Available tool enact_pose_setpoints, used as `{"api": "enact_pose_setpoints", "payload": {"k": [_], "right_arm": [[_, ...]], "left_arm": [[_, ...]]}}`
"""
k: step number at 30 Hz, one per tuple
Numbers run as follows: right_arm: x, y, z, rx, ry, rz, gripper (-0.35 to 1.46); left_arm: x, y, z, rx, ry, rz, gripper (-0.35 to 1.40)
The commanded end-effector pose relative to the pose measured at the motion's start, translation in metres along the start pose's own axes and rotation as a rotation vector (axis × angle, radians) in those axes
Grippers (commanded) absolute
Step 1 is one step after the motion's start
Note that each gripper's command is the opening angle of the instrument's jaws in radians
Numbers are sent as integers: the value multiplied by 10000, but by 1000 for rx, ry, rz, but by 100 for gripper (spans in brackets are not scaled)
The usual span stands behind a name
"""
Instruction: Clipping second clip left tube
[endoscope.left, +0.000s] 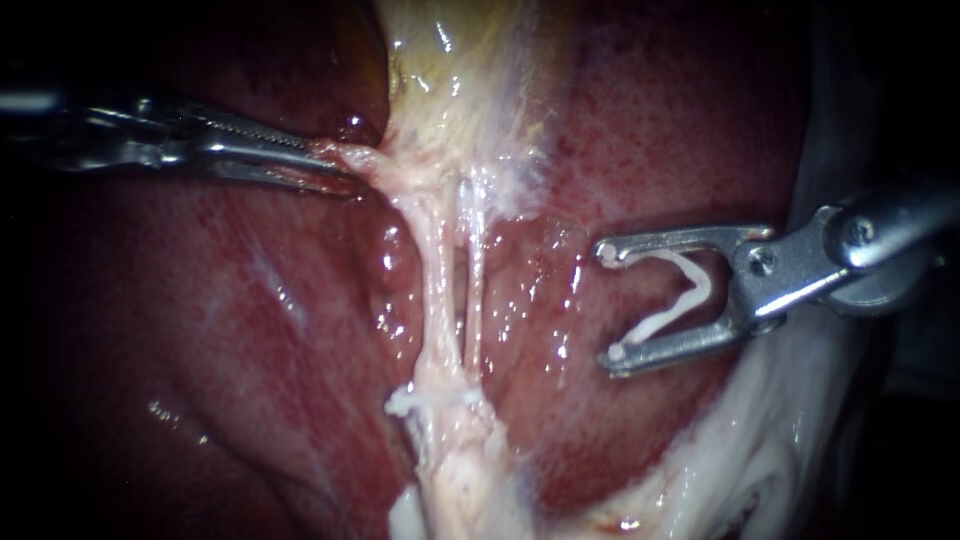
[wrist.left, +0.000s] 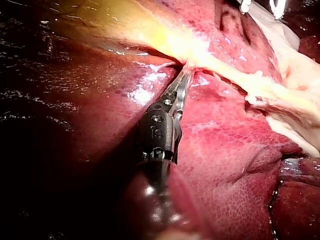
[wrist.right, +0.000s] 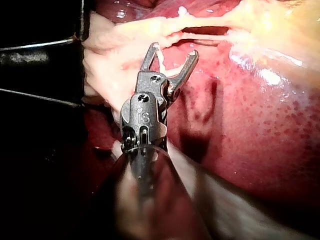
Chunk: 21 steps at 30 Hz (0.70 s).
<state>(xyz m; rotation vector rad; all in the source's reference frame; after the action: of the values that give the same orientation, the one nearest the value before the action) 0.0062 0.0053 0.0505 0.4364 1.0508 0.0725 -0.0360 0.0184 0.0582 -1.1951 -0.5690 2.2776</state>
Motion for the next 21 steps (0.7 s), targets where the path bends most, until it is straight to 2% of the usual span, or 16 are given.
{"api": "enact_pose_setpoints", "payload": {"k": [1, 4, 8, 12, 17, 21], "right_arm": [[0, 0, 0, 0, 0, 0, 50], [0, 0, 1, -1, 0, 0, 50], [0, 0, 1, -1, 0, 0, 50], [0, 0, 1, 2, 1, 0, 50], [3, 0, 6, 5, 8, 0, 50], [11, -2, 24, 20, 52, 56, 50]], "left_arm": [[2, 0, -5, -3, 0, 0, -35], [7, 0, -23, -16, 0, 4, -35], [21, 0, -57, -2, -3, 25, -35], [38, 1, -85, 12, 20, 37, -35], [43, 6, -93, 12, 28, 33, -35], [43, 7, -93, 13, 28, 33, -35]]}}
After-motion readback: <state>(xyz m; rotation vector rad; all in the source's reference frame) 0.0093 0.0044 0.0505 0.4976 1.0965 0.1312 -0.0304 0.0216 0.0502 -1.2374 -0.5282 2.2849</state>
